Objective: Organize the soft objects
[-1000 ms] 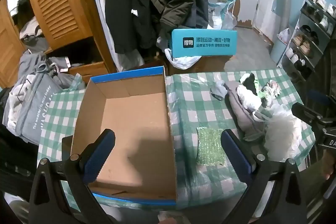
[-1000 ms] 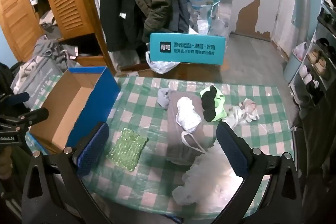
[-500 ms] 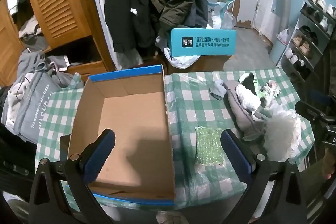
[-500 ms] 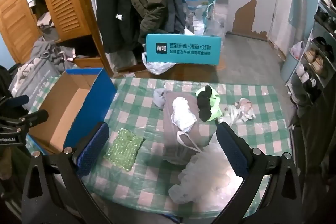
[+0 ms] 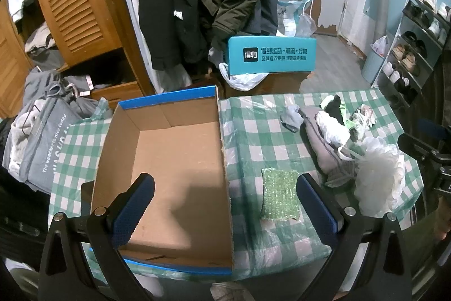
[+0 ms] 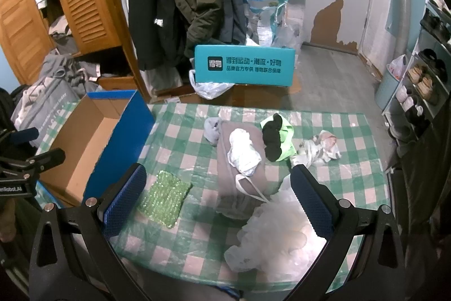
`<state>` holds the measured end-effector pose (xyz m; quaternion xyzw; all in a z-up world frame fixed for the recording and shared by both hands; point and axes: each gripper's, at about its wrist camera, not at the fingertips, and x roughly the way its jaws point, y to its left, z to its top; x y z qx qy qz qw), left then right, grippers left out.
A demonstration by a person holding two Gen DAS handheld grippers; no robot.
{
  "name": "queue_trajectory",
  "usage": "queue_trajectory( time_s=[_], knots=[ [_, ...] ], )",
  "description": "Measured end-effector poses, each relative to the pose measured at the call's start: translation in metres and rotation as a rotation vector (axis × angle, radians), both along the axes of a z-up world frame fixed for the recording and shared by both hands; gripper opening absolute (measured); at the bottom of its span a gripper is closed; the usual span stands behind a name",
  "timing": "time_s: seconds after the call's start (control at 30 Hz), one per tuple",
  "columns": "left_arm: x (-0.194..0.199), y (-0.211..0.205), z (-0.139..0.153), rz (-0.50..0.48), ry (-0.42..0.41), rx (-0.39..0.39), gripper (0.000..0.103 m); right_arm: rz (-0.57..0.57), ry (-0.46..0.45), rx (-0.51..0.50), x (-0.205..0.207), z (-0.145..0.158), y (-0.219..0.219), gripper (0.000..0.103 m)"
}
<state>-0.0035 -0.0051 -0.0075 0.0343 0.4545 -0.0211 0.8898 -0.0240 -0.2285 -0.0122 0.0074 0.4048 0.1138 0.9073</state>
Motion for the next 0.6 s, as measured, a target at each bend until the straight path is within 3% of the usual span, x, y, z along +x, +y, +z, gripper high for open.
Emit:
queue_trajectory(
  time_s=[0.6],
  knots=[
    [-0.0008, 0.0004, 0.0001, 0.001, -0.001, 0.013, 0.102, 0.0, 0.002, -0.002, -0.0008, -0.0017, -0.0007, 0.101]
  ],
)
